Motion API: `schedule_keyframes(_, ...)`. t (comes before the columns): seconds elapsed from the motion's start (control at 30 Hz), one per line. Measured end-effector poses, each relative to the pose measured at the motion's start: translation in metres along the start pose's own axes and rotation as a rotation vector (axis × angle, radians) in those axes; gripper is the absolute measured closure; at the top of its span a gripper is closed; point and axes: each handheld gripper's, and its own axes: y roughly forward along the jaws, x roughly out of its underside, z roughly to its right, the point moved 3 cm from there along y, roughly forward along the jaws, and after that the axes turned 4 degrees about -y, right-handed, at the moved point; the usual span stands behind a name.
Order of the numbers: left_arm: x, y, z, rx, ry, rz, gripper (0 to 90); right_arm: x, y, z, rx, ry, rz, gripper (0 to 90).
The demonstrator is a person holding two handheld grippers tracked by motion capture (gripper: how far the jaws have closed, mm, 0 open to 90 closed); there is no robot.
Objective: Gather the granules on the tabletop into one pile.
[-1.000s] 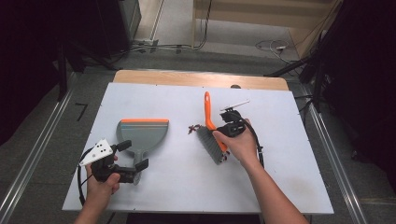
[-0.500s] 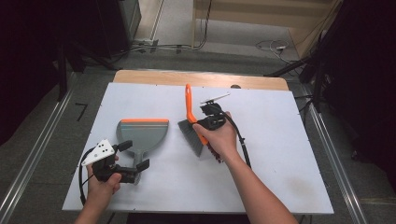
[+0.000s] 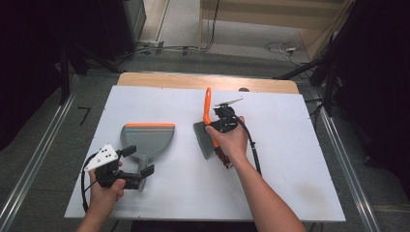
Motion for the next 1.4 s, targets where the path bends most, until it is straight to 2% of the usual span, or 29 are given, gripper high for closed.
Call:
schedule_keyframes(0.33, 0.001, 0.001, 0.001, -0.003, 0.003, -0.009, 0.9, 0.011, -0.015, 0.026, 0.049, 0.053, 0.028, 67.5)
schedule_keyframes(0.8, 0.002, 0.002, 0.001, -0.001, 0.003, -0.01, 0.9, 0.022, -0.03, 0.054, 0.072, 0.124, 0.052, 67.2)
schedule_keyframes(0.97, 0.002, 0.001, 0.001, 0.005, 0.004, -0.005, 0.9, 0.024, -0.034, 0.061, 0.08, 0.138, 0.062, 67.1)
schedule_keyframes(1.13, 0.002, 0.001, 0.001, 0.019, 0.001, 0.008, 0.9, 0.026, -0.04, 0.068, 0.109, 0.127, 0.061, 67.0)
schedule_keyframes(1.23, 0.002, 0.001, 0.001, 0.022, 0.0, 0.01, 0.8, 0.027, -0.041, 0.071, 0.083, 0.148, 0.072, 67.2)
schedule_keyframes(1.27, 0.002, 0.001, 0.001, 0.024, 0.002, 0.005, 0.2, 0.026, -0.042, 0.07, 0.043, 0.148, 0.098, 67.5)
schedule_keyframes(1.3, 0.002, 0.002, 0.002, 0.029, 0.0, 0.007, 0.2, 0.026, -0.042, 0.07, 0.043, 0.148, 0.098, 67.5)
schedule_keyframes(1.33, 0.002, 0.002, 0.002, 0.032, -0.002, 0.008, 0.1, 0.025, -0.045, 0.067, 0.01, 0.132, 0.121, 67.9)
schedule_keyframes(1.37, 0.002, 0.002, 0.002, 0.034, -0.002, 0.009, 0.1, 0.025, -0.045, 0.067, 0.01, 0.132, 0.121, 67.9)
schedule_keyframes(1.4, 0.002, 0.002, 0.001, 0.034, -0.003, 0.009, 0.1, 0.02, -0.049, 0.061, -0.01, 0.078, 0.137, 68.1)
